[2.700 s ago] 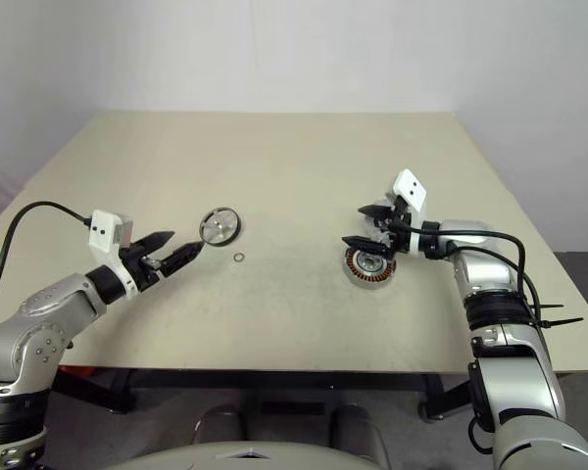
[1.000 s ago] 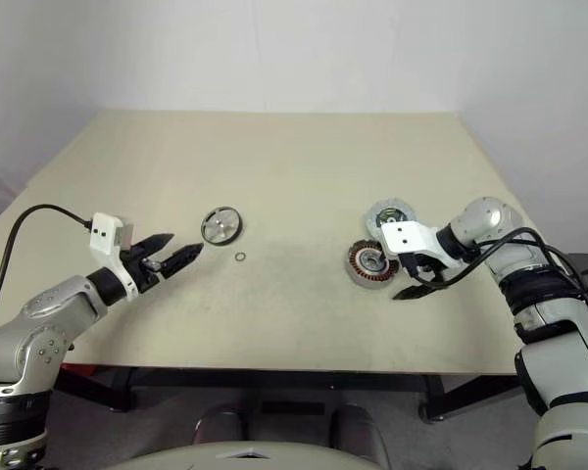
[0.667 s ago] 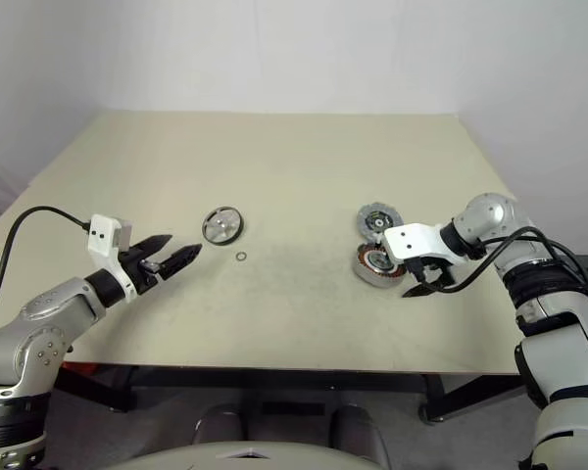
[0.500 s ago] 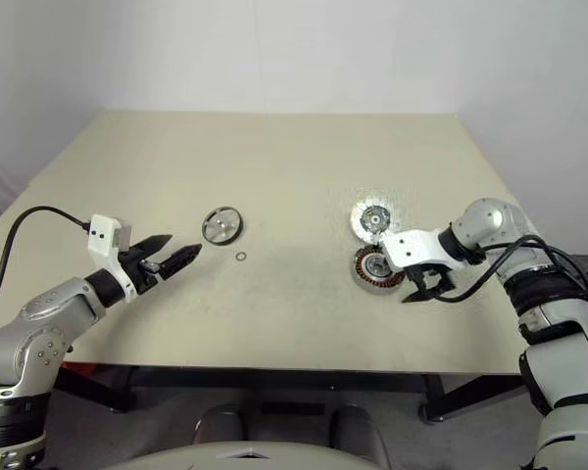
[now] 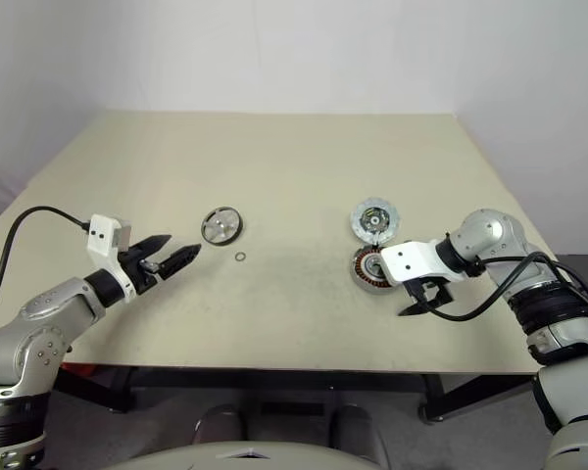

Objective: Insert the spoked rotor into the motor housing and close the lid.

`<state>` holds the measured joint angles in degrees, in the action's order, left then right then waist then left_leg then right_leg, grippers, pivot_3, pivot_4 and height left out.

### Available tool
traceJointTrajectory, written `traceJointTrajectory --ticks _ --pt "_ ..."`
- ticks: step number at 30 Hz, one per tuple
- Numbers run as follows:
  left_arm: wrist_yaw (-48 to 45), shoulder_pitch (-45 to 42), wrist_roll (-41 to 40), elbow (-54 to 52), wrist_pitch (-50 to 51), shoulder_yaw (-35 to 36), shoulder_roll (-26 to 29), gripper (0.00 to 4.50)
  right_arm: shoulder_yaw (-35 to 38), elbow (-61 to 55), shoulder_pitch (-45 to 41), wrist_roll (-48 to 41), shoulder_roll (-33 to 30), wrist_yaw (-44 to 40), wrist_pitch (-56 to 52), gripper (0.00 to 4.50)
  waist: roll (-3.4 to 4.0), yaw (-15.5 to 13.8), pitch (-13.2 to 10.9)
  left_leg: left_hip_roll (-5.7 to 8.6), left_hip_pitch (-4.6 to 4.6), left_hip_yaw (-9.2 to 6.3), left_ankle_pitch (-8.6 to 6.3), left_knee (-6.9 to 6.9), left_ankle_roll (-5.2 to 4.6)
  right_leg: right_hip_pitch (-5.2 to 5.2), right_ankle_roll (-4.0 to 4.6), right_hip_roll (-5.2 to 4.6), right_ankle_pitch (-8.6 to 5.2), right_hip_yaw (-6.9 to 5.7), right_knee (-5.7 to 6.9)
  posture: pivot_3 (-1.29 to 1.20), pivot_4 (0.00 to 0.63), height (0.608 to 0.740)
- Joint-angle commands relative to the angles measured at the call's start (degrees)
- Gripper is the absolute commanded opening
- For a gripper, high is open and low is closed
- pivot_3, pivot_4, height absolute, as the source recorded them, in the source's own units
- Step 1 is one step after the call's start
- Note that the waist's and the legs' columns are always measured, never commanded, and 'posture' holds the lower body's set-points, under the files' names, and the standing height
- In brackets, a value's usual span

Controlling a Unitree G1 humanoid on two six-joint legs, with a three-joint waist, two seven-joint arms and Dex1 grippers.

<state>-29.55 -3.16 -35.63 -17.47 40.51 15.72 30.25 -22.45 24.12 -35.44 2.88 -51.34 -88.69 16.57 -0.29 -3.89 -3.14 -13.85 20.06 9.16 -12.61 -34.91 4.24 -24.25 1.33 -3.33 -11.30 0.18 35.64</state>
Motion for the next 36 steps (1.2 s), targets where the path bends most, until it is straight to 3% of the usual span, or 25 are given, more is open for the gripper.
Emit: traceJointTrajectory --ticks 1,12,36 --pt "-0.04 -0.91 -0.12 -1.21 -0.76 0.62 0.38 4.48 0.57 0.96 -2.53 0.36 0.73 -1.26 -0.17 4.40 0.00 0.05 0.00 0.00 0.00 0.00 0.00 0.00 0.00 0.00 0.00 0.00 0.00 0.00 0.01 0.00 0.000 0.740" --pt "0.47 0.27 -0.20 -2.33 -0.55 0.60 -0.10 4.48 0.93 7.74 -8.49 2.38 2.94 -0.12 2.71 4.40 0.01 1.38 -0.01 0.00 0.03 -0.01 0.01 -0.02 0.02 0.02 0.06 0.00 0.04 -0.04 0.10 0.00 0.000 0.740" --pt "1.05 0.75 -0.35 -2.50 -0.73 0.93 -0.10 4.48 -0.75 6.90 -5.10 3.66 4.75 -0.80 1.99 4.40 0.01 1.28 -0.01 -0.01 0.04 -0.07 -0.02 -0.02 -0.03 -0.04 0.11 -0.02 0.04 -0.13 0.01 0.00 0.000 0.740"
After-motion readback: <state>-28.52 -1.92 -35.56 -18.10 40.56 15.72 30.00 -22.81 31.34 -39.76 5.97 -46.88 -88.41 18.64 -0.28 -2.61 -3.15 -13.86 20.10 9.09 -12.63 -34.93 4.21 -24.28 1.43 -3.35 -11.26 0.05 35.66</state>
